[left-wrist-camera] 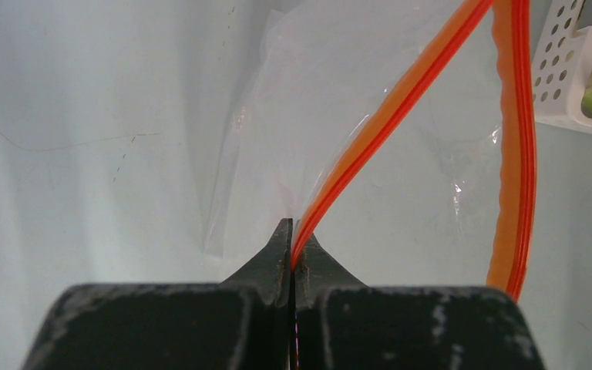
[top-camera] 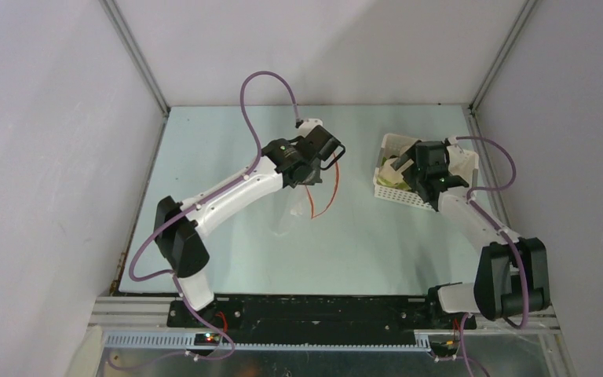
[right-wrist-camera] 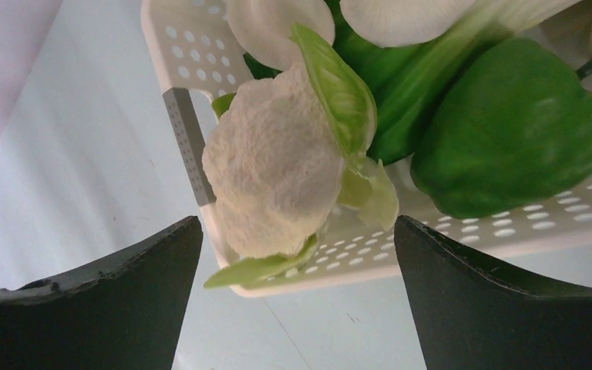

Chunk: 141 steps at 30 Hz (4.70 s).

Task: Place the food in the zip-top bag and seal the zipper
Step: Pick up the fake vegetable from the bin, then place the fake vegetable in the zipper food storage bag.

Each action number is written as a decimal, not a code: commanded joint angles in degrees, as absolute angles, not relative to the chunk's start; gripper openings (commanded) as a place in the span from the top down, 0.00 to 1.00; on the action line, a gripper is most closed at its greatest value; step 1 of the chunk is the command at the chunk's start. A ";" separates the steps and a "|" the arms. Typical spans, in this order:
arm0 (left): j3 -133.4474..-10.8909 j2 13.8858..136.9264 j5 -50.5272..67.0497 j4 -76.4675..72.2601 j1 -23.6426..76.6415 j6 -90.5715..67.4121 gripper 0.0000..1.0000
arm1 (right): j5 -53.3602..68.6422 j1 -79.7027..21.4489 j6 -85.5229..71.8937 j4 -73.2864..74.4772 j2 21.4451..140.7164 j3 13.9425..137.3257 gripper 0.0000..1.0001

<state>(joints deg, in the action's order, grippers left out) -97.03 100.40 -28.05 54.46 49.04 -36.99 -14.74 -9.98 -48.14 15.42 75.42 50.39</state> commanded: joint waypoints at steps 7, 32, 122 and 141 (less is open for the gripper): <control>-97.32 100.17 -27.36 53.09 48.32 -36.04 1.00 | -17.88 -9.75 -56.56 10.28 84.58 55.32 0.01; -95.63 98.20 -26.80 52.65 48.35 -36.29 1.00 | -18.47 -10.06 -54.01 8.94 84.34 56.29 0.68; -88.72 90.47 -15.93 41.41 50.15 -50.68 1.00 | -13.79 -37.51 -47.52 6.39 50.03 45.70 1.00; -90.50 89.28 -14.61 43.32 50.92 -45.46 1.00 | 4.85 -43.83 -18.01 3.55 63.22 54.11 1.00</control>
<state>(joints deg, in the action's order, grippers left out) -88.58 91.83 -16.27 46.61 49.71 -47.31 -1.80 -43.03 -22.94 7.79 60.51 49.67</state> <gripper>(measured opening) 0.006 0.414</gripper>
